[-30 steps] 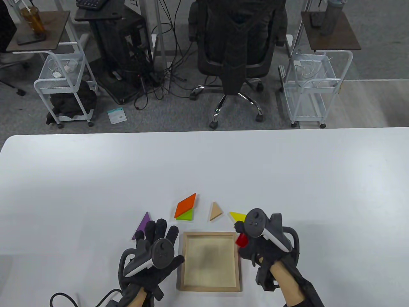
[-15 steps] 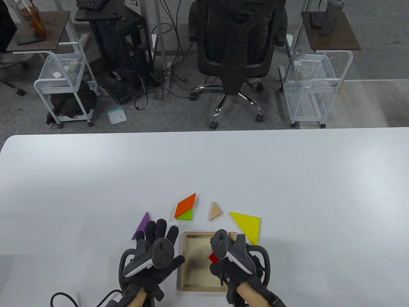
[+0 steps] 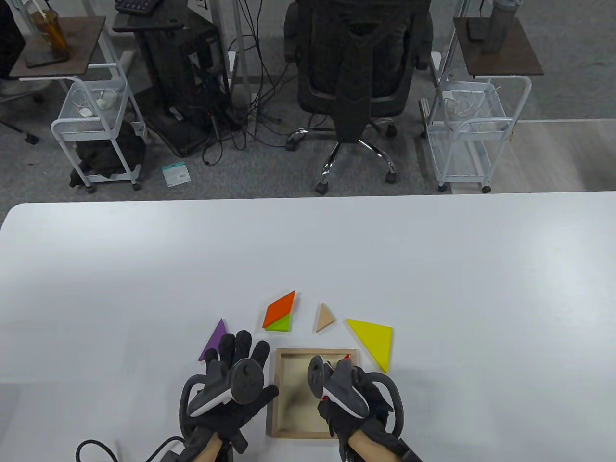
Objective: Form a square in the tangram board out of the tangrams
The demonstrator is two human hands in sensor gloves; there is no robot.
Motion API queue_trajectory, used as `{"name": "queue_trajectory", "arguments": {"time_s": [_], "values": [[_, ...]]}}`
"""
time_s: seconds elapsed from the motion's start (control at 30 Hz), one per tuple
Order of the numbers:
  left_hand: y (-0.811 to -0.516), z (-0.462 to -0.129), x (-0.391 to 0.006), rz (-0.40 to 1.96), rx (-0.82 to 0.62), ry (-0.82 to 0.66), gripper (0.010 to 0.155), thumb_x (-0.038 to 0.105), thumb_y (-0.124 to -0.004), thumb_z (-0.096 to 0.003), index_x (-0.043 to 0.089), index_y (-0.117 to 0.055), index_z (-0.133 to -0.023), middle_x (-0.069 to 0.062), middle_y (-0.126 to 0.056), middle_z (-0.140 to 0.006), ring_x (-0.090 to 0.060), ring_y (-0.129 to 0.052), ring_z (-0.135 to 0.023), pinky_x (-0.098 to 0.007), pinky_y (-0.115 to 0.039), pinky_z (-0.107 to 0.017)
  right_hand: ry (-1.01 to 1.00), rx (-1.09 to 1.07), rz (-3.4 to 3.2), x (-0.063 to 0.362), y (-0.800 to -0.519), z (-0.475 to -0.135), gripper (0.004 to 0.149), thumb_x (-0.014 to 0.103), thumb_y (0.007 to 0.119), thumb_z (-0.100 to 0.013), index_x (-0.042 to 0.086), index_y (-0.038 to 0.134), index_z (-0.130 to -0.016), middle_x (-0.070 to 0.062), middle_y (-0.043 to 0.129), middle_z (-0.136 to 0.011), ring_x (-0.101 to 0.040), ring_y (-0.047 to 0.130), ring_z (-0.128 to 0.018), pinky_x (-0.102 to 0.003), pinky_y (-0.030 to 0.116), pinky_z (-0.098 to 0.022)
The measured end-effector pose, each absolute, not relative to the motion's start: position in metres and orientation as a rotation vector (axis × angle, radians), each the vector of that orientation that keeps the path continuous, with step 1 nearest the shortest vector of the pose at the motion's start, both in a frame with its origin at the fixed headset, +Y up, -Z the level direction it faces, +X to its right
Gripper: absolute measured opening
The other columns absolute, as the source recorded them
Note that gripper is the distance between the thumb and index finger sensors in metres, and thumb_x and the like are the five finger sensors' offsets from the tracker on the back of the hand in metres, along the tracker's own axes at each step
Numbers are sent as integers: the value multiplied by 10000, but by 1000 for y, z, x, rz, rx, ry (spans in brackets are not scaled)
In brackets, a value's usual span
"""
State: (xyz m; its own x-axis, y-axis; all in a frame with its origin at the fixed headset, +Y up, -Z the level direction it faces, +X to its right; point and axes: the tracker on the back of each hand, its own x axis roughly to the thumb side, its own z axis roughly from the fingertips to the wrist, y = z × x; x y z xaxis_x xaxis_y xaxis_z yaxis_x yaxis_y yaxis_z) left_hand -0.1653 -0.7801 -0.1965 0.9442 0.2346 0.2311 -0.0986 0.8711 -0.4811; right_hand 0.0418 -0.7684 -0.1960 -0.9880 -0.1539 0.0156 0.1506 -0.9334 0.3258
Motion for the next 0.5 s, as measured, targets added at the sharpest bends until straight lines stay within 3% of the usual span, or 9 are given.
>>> {"name": "queue_trajectory", "arguments": {"time_s": [0.37, 0.5], "values": [[-781, -197, -165, 170, -499, -281, 807, 626, -455, -558, 283, 97, -1037, -162, 250, -1019, -454, 208, -923, -647, 44, -631, -498, -4, -2901, 44, -771, -194, 702, 585, 768, -327, 493, 477, -960, -228, 634, -874, -282, 879, -526, -224, 827, -232], [-781, -197, -165, 168, -504, -276, 807, 625, -456, -558, 282, 97, -1036, -162, 250, -1018, -455, 208, -922, -647, 44, -630, -518, -10, -2925, 51, -762, -196, 733, 615, 745, -317, 483, 444, -973, -214, 560, -931, -299, 841, -617, -250, 828, -312]]}}
